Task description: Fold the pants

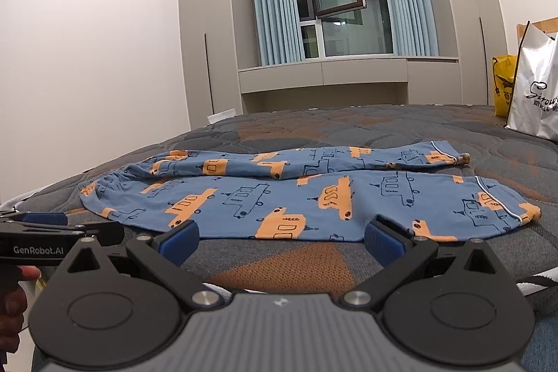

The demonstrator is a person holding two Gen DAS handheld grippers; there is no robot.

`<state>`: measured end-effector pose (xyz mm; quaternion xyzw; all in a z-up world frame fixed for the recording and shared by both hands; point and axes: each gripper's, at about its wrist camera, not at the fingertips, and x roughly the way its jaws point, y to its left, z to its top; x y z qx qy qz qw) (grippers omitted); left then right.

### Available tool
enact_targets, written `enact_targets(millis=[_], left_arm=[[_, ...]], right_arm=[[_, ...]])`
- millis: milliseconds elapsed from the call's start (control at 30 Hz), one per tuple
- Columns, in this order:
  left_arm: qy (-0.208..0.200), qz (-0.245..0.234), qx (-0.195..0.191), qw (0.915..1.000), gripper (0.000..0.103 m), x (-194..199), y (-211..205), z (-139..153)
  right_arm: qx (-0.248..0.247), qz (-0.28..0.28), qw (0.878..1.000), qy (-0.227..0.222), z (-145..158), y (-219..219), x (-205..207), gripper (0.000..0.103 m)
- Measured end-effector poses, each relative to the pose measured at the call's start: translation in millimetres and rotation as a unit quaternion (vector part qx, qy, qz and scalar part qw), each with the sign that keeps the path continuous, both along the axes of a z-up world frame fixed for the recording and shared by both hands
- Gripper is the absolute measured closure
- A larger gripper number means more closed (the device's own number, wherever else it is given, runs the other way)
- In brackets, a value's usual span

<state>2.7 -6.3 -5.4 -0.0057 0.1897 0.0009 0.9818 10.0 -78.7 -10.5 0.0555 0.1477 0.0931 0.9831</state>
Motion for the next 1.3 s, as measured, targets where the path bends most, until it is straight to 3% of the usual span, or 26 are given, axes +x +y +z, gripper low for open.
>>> enact_targets(millis=[1300], left_arm=[[0.021,0.000,-0.012,0.9997,0.000,15.3,4.5,-5.1]], right_arm=[[0.011,-0.003,1.000,0.016,-4.0,1.0,11.3,0.000]])
